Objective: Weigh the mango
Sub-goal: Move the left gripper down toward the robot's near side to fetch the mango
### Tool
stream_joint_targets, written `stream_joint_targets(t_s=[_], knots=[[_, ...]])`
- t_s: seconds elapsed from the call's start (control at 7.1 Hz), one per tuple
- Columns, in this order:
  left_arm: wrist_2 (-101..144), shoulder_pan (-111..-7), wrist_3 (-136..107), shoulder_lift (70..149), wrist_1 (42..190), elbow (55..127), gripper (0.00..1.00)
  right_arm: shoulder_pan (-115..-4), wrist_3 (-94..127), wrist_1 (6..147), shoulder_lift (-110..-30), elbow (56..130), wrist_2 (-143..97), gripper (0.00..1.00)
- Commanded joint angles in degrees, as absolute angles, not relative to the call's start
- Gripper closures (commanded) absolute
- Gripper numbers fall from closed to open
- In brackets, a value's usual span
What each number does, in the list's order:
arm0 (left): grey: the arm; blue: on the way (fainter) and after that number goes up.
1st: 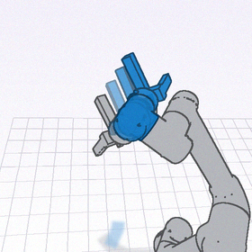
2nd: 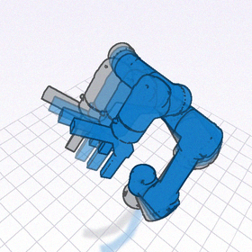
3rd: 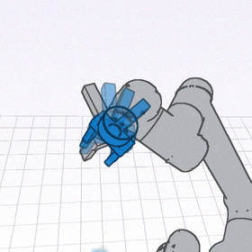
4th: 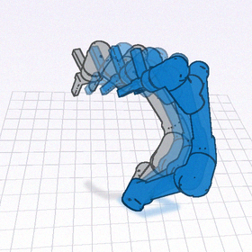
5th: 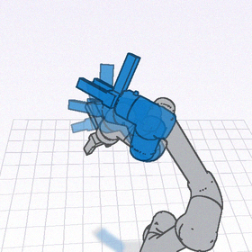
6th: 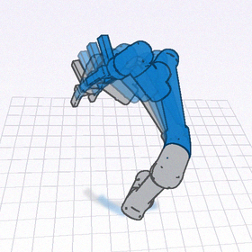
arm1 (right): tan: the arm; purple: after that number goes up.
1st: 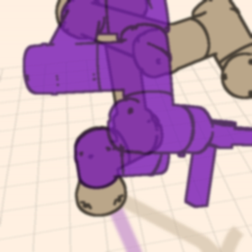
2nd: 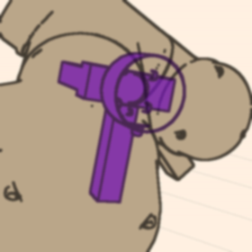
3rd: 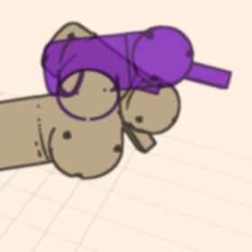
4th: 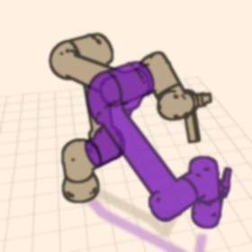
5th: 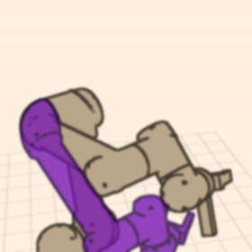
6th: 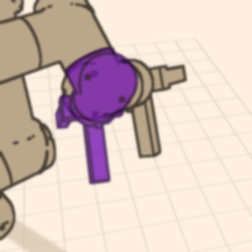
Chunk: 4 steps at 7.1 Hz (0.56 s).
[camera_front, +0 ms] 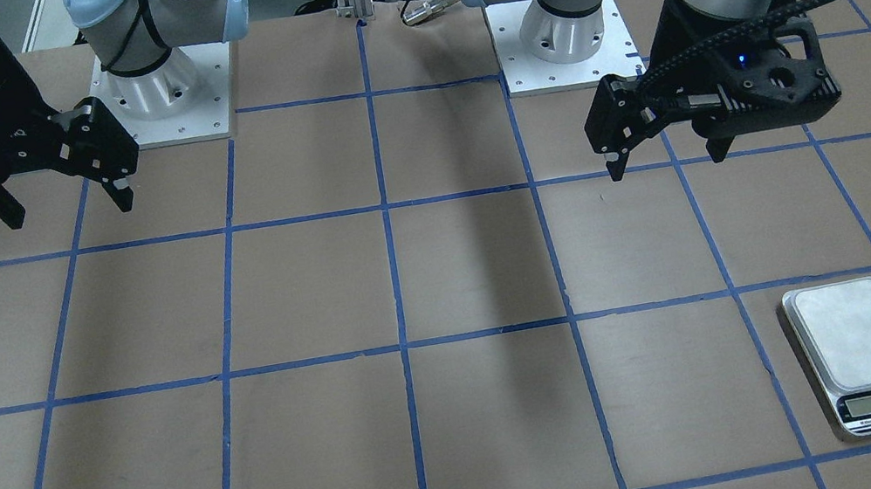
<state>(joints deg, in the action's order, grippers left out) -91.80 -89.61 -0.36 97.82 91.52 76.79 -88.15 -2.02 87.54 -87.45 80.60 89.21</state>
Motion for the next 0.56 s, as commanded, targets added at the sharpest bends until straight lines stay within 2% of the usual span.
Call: stream_joint_targets(t_s=[0.0,0.42], knots=[[-91.93,-89.47,0.43,97.47,91.76,77.16,0.0,-88.15,-2.02,87.54,-87.45,80.6,89.21,0.0],[-92.11,-79.59,23.02,95.45,96.66,76.56,0.0,-88.15,-2.02,87.54,-87.45,80.6,89.21,0.0]])
